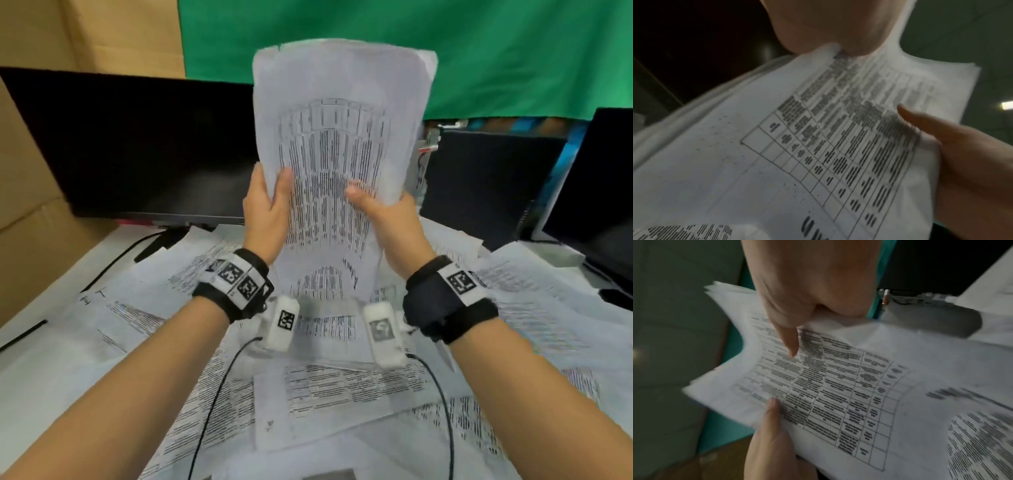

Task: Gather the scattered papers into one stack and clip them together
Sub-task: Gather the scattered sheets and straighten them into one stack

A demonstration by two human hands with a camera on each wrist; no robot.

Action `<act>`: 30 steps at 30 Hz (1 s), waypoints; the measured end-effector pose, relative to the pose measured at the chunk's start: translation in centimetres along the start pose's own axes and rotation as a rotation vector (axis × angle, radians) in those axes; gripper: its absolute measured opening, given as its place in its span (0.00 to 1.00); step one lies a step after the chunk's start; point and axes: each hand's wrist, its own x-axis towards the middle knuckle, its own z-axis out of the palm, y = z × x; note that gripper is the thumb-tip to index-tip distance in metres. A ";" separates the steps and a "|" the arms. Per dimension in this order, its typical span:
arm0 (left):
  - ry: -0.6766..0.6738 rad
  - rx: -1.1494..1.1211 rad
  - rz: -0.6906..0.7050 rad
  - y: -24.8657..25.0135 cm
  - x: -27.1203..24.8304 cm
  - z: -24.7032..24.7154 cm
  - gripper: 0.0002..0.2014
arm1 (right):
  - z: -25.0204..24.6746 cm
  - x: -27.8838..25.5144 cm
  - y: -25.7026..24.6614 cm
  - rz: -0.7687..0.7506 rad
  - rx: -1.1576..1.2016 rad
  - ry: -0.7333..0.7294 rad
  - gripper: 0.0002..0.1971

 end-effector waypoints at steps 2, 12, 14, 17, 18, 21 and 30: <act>-0.169 -0.018 -0.166 -0.9 0.6 -0.2 0.19 | -1.0 0.6 2.6 0.195 -0.102 -0.081 0.28; -0.412 0.399 -0.693 -10.1 0.2 -0.9 0.16 | -1.5 4.3 11.4 0.314 -0.258 0.033 0.17; -0.413 0.572 -0.750 -11.9 0.0 -0.3 0.16 | -1.0 5.1 13.5 0.412 -0.410 0.029 0.16; -0.509 0.694 -0.787 -13.9 -0.4 0.3 0.15 | -0.7 5.6 15.0 0.516 -0.623 0.028 0.16; -0.529 0.710 -0.795 -14.2 -0.5 0.5 0.13 | -0.7 5.7 15.5 0.543 -0.671 0.018 0.18; -0.491 0.733 -0.772 -15.0 -0.4 0.7 0.11 | -0.7 5.6 16.4 0.601 -0.719 -0.002 0.24; -0.468 0.815 -0.528 -13.5 0.3 1.2 0.09 | -1.4 5.7 16.6 0.655 -0.430 -0.003 0.18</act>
